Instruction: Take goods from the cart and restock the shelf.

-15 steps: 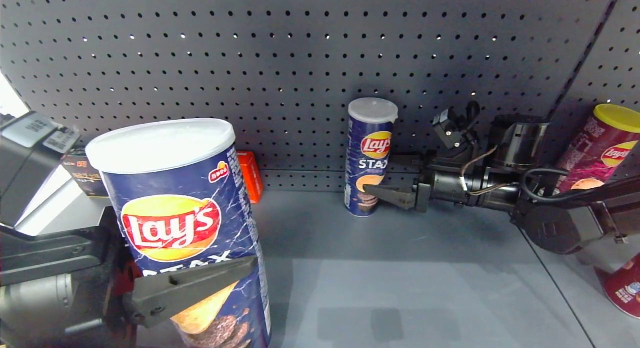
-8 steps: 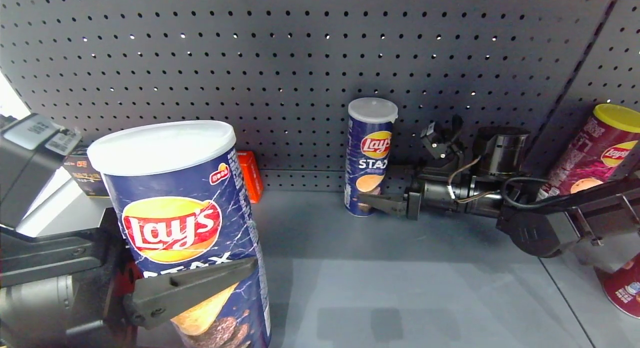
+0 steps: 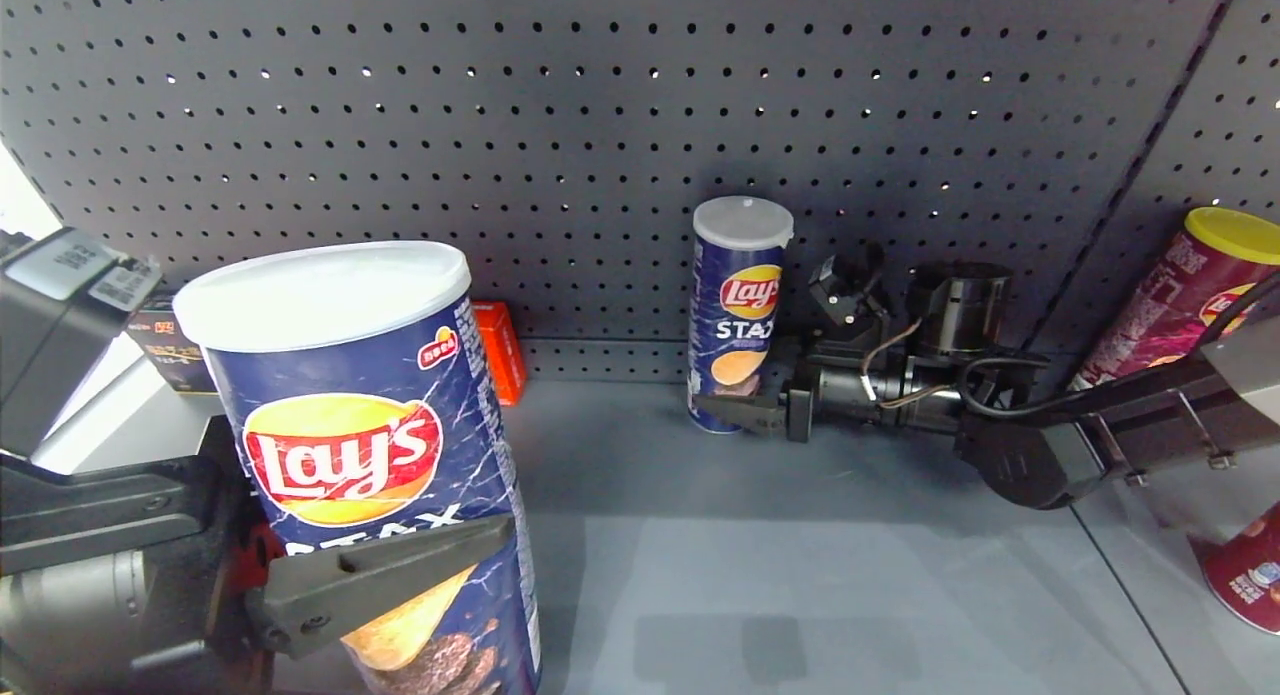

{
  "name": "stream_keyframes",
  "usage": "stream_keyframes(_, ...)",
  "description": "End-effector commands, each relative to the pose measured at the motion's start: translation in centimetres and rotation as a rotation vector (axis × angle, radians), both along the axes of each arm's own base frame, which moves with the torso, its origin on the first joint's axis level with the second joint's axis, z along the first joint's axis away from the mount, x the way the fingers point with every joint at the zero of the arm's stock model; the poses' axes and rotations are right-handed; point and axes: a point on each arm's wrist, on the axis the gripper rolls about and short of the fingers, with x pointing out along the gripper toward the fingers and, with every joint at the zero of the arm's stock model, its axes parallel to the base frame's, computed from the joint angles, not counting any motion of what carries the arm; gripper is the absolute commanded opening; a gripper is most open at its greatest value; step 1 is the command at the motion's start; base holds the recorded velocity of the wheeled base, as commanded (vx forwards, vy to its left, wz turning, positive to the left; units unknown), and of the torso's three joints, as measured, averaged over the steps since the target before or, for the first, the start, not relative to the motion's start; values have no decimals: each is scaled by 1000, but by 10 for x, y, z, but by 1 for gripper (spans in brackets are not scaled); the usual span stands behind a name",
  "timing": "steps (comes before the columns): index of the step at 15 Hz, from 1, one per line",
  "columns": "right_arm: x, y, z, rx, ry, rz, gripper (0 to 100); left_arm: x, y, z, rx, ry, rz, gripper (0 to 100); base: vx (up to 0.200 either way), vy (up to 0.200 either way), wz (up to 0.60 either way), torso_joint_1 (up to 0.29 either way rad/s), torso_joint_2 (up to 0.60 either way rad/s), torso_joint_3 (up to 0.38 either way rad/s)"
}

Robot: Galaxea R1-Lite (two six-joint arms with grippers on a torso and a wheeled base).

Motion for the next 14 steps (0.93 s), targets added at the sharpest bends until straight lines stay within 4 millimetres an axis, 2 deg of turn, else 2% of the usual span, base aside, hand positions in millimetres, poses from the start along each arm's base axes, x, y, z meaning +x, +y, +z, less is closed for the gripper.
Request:
stream_keyframes(1, 8, 6, -6, -2, 4, 0, 100, 0, 0, 0, 0, -1, 0, 0, 0, 0, 0, 0, 0, 0)
stream_keyframes(2, 11, 9, -8, -2, 3, 3, 100, 0, 0, 0, 0, -1, 1, 0, 0, 0, 0, 0, 0, 0)
stream_keyframes(3, 11, 10, -8, 0, 0, 7, 0, 0, 0, 0, 0, -1, 1, 0, 0, 0, 0, 0, 0, 0)
stream_keyframes(8, 4, 9, 2, 3, -16, -32, 0, 0, 0, 0, 0, -1, 1, 0, 0, 0, 0, 0, 0, 0)
stream_keyframes(10, -16, 5, 20, 14, -38, -55, 0, 0, 0, 0, 0, -1, 1, 0, 0, 0, 0, 0, 0, 0)
stream_keyframes(14, -61, 5, 35, 12, -47, -124, 0, 0, 0, 0, 1, 0, 0, 0, 0, 0, 0, 0, 0, 0)
